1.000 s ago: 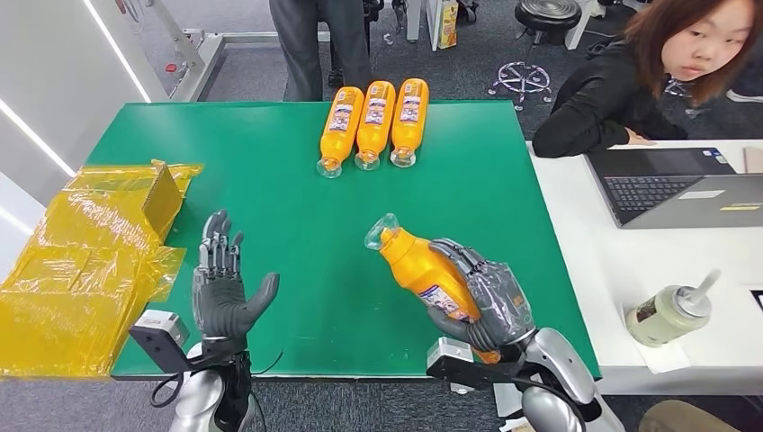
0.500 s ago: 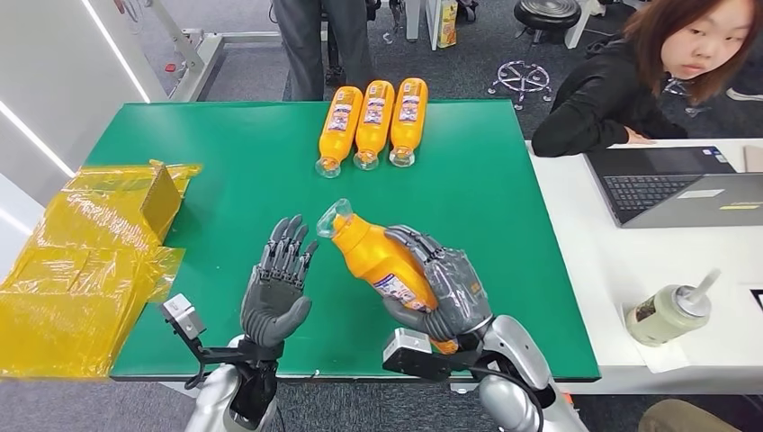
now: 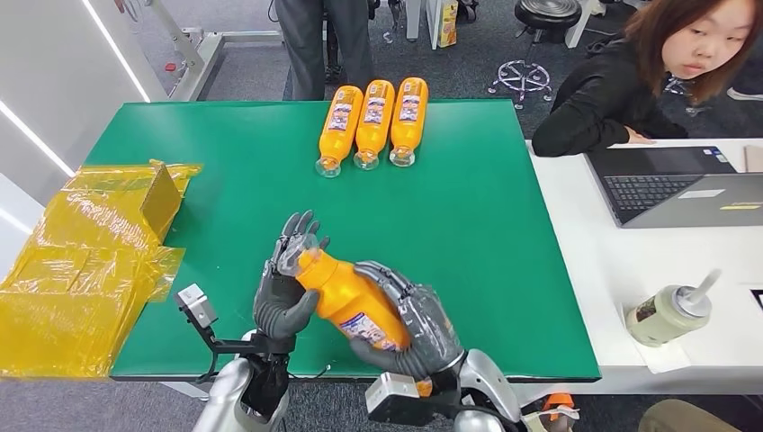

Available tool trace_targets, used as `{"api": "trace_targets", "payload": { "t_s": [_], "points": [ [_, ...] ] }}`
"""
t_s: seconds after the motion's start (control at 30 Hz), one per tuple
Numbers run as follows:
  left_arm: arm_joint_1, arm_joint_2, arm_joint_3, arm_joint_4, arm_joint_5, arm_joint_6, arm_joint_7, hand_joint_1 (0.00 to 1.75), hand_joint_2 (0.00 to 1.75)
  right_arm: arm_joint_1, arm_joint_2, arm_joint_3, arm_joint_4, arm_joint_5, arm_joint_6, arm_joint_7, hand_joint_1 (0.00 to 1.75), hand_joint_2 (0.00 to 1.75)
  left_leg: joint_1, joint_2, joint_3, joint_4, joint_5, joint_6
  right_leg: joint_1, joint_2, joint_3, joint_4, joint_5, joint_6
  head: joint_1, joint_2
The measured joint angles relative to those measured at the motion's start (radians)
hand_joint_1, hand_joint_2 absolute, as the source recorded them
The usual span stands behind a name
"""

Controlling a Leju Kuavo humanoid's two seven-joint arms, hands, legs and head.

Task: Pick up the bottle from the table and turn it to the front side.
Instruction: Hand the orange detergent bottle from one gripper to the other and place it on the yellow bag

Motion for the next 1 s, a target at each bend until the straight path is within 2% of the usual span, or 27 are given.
{"api": "trace_targets", "payload": {
  "t_s": [0.1, 0.27, 0.4, 0.53, 0.63, 0.7, 1.0],
  "points": [
    [0.0, 0.008, 0.0, -0.002, 0.015, -0.004, 0.006, 0.0, 1.75, 0.026, 0.0, 0.028, 0.038, -0.04, -0.013, -0.039, 1.75, 1.75, 0.0, 0.0, 0.0, 0.0, 0.0, 0.0, 0.0, 0.0, 0.0, 0.0, 0.0, 0.0, 0.0, 0.0],
    [0.001, 0.016, -0.001, -0.024, 0.046, -0.015, 0.035, 0.01, 1.75, 0.04, 0.012, 0.066, 0.1, -0.08, -0.008, -0.047, 1.75, 1.75, 0.0, 0.0, 0.0, 0.0, 0.0, 0.0, 0.0, 0.0, 0.0, 0.0, 0.0, 0.0, 0.0, 0.0],
    [0.006, 0.026, -0.009, -0.049, 0.065, -0.022, 0.054, 1.45, 1.75, 0.04, 0.023, 0.08, 0.13, -0.092, -0.013, -0.052, 1.75, 1.75, 0.0, 0.0, 0.0, 0.0, 0.0, 0.0, 0.0, 0.0, 0.0, 0.0, 0.0, 0.0, 0.0, 0.0],
    [0.011, 0.038, -0.026, -0.059, 0.077, -0.037, 0.056, 1.42, 1.75, 0.04, 0.025, 0.083, 0.143, -0.09, -0.04, -0.07, 1.75, 1.75, 0.0, 0.0, 0.0, 0.0, 0.0, 0.0, 0.0, 0.0, 0.0, 0.0, 0.0, 0.0, 0.0, 0.0],
    [0.011, 0.046, -0.041, -0.059, 0.085, -0.048, 0.049, 1.68, 1.75, 0.04, 0.025, 0.083, 0.148, -0.089, -0.066, -0.083, 1.75, 1.75, 0.0, 0.0, 0.0, 0.0, 0.0, 0.0, 0.0, 0.0, 0.0, 0.0, 0.0, 0.0, 0.0, 0.0],
    [0.01, 0.049, -0.05, -0.059, 0.088, -0.053, 0.04, 1.75, 1.75, 0.038, 0.025, 0.083, 0.148, -0.089, -0.081, -0.088, 1.75, 1.75, 0.0, 0.0, 0.0, 0.0, 0.0, 0.0, 0.0, 0.0, 0.0, 0.0, 0.0, 0.0, 0.0, 0.0],
    [0.001, 0.055, -0.072, -0.059, 0.103, -0.057, 0.038, 1.75, 1.75, 0.024, 0.025, 0.083, 0.15, -0.097, -0.13, -0.108, 1.75, 1.75, 0.0, 0.0, 0.0, 0.0, 0.0, 0.0, 0.0, 0.0, 0.0, 0.0, 0.0, 0.0, 0.0, 0.0]
  ]
}}
